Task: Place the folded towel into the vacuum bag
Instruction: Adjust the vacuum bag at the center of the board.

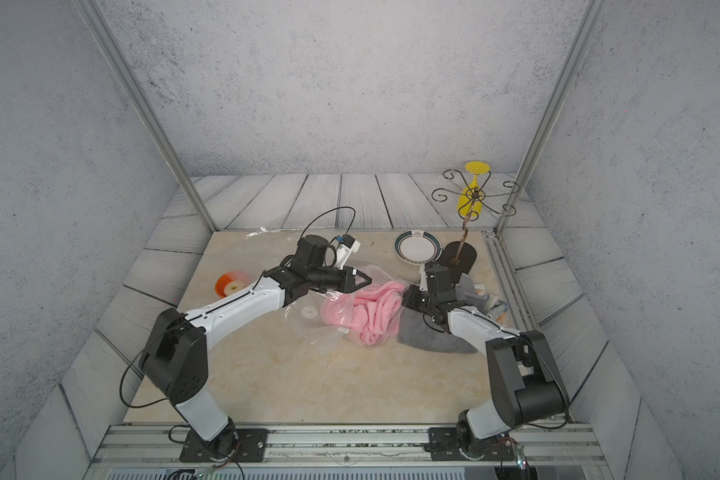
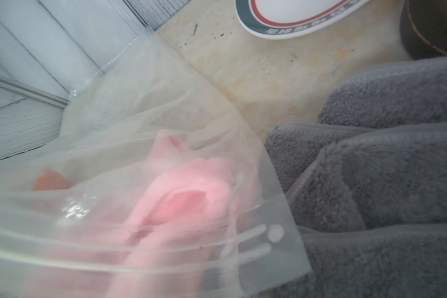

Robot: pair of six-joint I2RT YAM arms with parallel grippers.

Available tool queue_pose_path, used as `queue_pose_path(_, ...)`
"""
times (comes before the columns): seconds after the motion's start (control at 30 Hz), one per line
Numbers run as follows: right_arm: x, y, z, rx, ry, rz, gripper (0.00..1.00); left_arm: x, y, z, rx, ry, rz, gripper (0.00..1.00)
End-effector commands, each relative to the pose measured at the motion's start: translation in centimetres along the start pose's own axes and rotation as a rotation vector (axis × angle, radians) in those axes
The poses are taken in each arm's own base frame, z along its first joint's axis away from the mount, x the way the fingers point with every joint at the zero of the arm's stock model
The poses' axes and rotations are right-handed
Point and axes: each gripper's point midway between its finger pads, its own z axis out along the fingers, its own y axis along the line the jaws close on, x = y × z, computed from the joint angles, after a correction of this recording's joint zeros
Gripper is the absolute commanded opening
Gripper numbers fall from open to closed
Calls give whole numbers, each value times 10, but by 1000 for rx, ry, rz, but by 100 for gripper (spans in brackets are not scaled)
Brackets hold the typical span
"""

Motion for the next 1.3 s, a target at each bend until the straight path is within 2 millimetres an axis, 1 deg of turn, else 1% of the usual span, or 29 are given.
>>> queue_pose_path(0.0,-31,48,-38,-171,-115,-37,0,0,41,-21,-264,6,72,0)
queue_pose_path(0.13,-51,84,-70,-276,-163,-60,0,3,63,-34,-416,59,107,0)
queue_pose_path(0.2,-62,100,-84,-305,-172,-75,0,-3,66,-43,-467,66,123,0)
queue_pose_path(0.27,-73,110,-93,-303,-175,-94,0,-18,58,-55,-487,43,155,0)
queue_pose_path(0.37,-88,120,-102,-282,-178,-115,0,-54,22,-77,-432,-26,250,0)
queue_pose_path(0.43,-97,125,-105,-271,-175,-117,0,-78,-9,-95,-373,-58,318,0)
queue_pose_path(0.53,-108,133,-106,-258,-155,-122,0,-103,-48,-120,-276,-90,374,0)
queue_pose_path(0.6,-112,137,-107,-259,-148,-131,0,-114,-63,-132,-225,-116,379,0)
queue_pose_path(0.63,-116,139,-108,-265,-160,-139,0,-118,-65,-138,-206,-129,372,0)
queue_pose_path(0.7,-119,143,-109,-281,-171,-151,0,-124,-60,-144,-209,-157,350,0)
queue_pose_path(0.8,-118,146,-109,-302,-171,-159,0,-130,-41,-150,-240,-199,280,0)
queue_pose_path(0.83,-117,147,-109,-318,-169,-162,0,-132,-38,-154,-222,-219,248,0)
queue_pose_path(0.87,-116,152,-111,-350,-171,-168,0,-135,-36,-158,-196,-243,229,0)
queue_pose_path(0.97,-116,168,-122,-457,-194,-180,0,-155,-30,-180,-91,-348,150,0)
queue_pose_path(1.03,-117,182,-133,-552,-203,-188,0,-169,-14,-189,-46,-409,76,0)
queue_pose_path(1.07,-119,188,-139,-595,-216,-194,0,-171,-4,-190,-59,-420,47,0)
queue_pose_path(1.13,-122,201,-150,-669,-225,-197,0,-166,17,-181,-105,-400,11,0)
queue_pose_path(1.27,-126,223,-167,-806,-235,-221,0,-142,44,-154,-153,-345,-27,0)
